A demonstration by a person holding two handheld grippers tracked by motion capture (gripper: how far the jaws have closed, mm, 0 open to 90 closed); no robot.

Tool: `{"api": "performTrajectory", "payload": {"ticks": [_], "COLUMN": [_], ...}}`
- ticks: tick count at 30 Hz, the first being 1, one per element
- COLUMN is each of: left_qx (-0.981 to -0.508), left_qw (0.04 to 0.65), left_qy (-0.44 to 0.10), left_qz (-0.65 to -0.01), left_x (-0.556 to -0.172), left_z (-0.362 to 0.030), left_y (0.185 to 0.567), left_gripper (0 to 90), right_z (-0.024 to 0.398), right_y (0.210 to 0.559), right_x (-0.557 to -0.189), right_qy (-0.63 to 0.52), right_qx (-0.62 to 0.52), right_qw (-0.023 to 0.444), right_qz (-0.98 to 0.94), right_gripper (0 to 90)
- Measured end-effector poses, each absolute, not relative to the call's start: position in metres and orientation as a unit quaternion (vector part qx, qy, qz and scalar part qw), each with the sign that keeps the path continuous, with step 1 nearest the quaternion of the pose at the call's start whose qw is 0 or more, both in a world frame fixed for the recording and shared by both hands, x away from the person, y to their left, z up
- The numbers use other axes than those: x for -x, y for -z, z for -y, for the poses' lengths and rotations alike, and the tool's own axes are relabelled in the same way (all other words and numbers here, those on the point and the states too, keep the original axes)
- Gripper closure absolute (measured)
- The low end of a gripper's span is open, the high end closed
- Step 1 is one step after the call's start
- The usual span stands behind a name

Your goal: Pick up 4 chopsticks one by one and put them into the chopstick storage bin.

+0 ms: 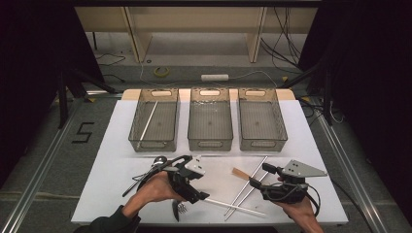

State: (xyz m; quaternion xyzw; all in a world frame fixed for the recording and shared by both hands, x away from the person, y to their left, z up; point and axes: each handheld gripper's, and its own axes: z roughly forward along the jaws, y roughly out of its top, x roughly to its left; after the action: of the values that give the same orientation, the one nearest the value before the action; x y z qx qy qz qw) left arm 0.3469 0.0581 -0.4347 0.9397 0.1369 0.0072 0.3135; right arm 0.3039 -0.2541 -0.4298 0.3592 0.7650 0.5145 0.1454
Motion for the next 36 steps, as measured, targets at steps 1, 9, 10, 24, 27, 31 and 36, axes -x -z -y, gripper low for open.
{"api": "performTrajectory", "payload": {"ticks": [1,9,10,24,27,31,36], "left_qx": [-0.942,-0.957,-0.958,-0.974,-0.977,-0.979,-0.981], "left_qw": [0.309,0.274,0.271,0.220,0.211,0.200,0.194], "left_qy": [-0.009,-0.003,-0.002,0.010,0.007,0.007,0.003], "left_qz": [-0.133,-0.094,-0.091,-0.051,-0.043,-0.028,-0.012], "left_x": [-0.346,-0.342,-0.341,-0.343,-0.342,-0.341,-0.339], "left_z": [-0.056,-0.031,-0.029,-0.012,-0.009,-0.006,-0.002], "left_y": [0.436,0.443,0.445,0.458,0.459,0.462,0.463], "left_gripper": [31.1,39.7,41.7,58.4,61.8,66.7,73.8], "right_z": [0.254,0.254,0.254,0.254,0.254,0.253,0.254], "right_y": [0.430,0.430,0.430,0.431,0.431,0.431,0.431], "right_x": [-0.304,-0.305,-0.305,-0.306,-0.306,-0.306,-0.306], "right_qy": [-0.514,-0.512,-0.511,-0.508,-0.507,-0.507,-0.506], "right_qx": [-0.360,-0.361,-0.362,-0.361,-0.362,-0.362,-0.362], "right_qw": [0.146,0.145,0.144,0.141,0.140,0.140,0.139], "right_qz": [-0.765,-0.766,-0.766,-0.769,-0.769,-0.770,-0.771], "right_gripper": [28.1,28.1,28.0,28.0,28.1,28.1,28.1]}}
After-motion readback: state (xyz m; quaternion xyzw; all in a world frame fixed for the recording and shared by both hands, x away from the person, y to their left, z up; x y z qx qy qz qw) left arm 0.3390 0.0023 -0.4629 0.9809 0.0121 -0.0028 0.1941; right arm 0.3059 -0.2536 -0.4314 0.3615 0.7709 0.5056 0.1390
